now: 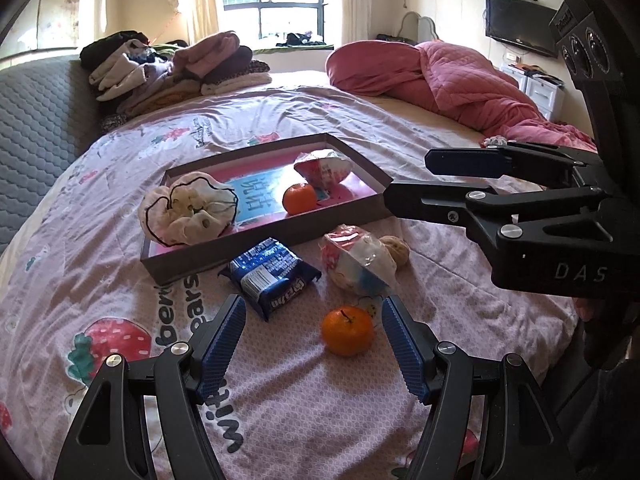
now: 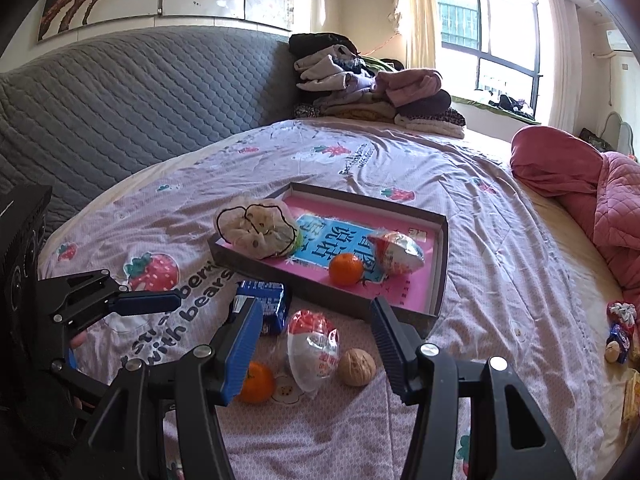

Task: Organize objects
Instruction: 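Move both grippers toward the remaining orange and plastic-wrapped toy egg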

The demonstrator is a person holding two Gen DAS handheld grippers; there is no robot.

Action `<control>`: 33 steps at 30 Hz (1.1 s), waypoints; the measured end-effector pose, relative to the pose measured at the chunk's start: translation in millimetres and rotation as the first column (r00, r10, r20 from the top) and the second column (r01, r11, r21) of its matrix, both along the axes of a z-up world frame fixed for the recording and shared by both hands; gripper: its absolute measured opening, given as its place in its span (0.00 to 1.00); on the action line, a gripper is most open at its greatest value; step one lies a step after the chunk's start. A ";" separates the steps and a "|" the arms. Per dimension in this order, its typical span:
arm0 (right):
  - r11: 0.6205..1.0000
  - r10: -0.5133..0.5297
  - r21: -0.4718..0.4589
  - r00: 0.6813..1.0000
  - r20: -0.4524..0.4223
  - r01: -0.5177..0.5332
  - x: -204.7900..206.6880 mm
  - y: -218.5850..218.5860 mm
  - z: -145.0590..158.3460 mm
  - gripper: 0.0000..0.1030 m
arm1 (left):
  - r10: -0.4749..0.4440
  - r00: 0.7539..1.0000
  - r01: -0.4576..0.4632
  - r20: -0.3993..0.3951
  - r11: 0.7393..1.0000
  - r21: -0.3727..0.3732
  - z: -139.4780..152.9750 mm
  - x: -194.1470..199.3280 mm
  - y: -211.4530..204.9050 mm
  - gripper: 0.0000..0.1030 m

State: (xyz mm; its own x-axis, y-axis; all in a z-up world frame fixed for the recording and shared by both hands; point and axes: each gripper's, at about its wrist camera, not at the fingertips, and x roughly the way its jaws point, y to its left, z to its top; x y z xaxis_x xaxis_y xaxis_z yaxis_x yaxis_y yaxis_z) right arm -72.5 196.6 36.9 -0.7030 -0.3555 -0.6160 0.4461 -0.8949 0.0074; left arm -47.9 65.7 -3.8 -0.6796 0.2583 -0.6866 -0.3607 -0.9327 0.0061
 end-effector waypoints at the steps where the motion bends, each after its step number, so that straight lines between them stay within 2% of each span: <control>1: 1.000 0.000 0.000 1.000 0.001 0.000 0.2 0.3 -0.5 0.54 | -0.001 1.000 0.001 0.004 1.000 -0.003 -1.0 -0.1 0.7 0.70; 33: 0.997 0.043 0.052 0.994 0.102 -0.049 -0.1 -7.0 -33.0 0.54 | -0.033 0.994 0.033 0.100 0.999 -0.002 -28.1 -5.5 8.4 0.70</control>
State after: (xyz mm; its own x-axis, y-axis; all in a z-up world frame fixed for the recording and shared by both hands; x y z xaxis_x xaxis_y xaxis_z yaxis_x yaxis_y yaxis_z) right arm -72.6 189.6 3.9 -0.6198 -0.3501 -0.7024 0.4862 -0.8738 0.0064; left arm -53.4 74.1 -32.0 -0.5988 0.2768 -0.7516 -0.3901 -0.9203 -0.0281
